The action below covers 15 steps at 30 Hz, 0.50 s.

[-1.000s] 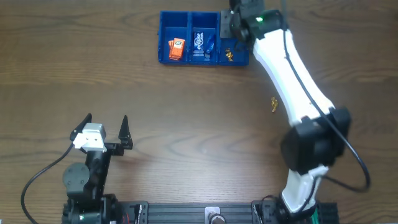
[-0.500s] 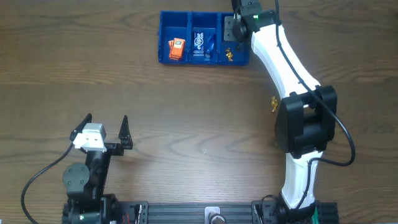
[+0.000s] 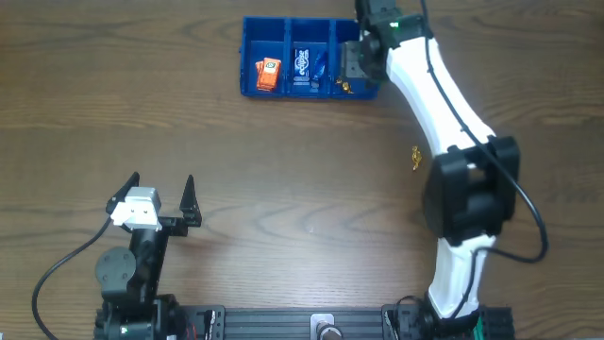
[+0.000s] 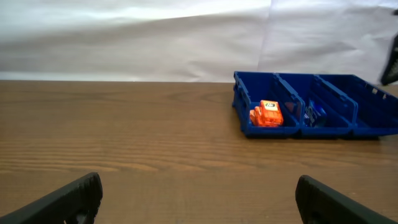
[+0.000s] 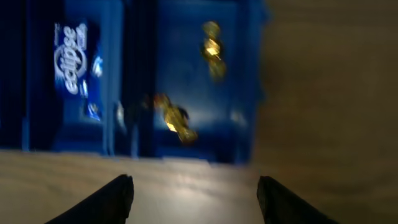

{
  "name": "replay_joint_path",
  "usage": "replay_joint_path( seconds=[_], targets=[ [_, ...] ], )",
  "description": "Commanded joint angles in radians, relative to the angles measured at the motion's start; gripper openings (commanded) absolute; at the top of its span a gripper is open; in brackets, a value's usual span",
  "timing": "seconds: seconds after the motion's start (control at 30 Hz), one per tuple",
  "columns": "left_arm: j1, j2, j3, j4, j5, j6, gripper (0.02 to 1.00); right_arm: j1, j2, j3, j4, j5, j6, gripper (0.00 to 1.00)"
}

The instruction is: Sort Candies Into Trays

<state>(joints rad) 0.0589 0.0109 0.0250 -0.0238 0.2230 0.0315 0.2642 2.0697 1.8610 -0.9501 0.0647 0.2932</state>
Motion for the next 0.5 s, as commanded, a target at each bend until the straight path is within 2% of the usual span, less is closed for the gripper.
replay_joint_path(
  seconds=[0.03,0.23,0.5],
  targets=[
    [0.006,-0.006,-0.019,-0.032,0.011,0.014,0.996,-0.053,-0.271,-0.16,0.002,0.039,-0.037,0.689],
    [0.006,-0.006,-0.019,-0.032,0.011,0.014,0.996,-0.121,-0.482,-0.463,0.037,0.077,-0.037,0.776],
    [0.006,-0.006,-0.019,-0.032,0.011,0.014,0.998,-0.177,-0.473,-0.775,0.177,0.068,-0.037,0.82]
  ],
)
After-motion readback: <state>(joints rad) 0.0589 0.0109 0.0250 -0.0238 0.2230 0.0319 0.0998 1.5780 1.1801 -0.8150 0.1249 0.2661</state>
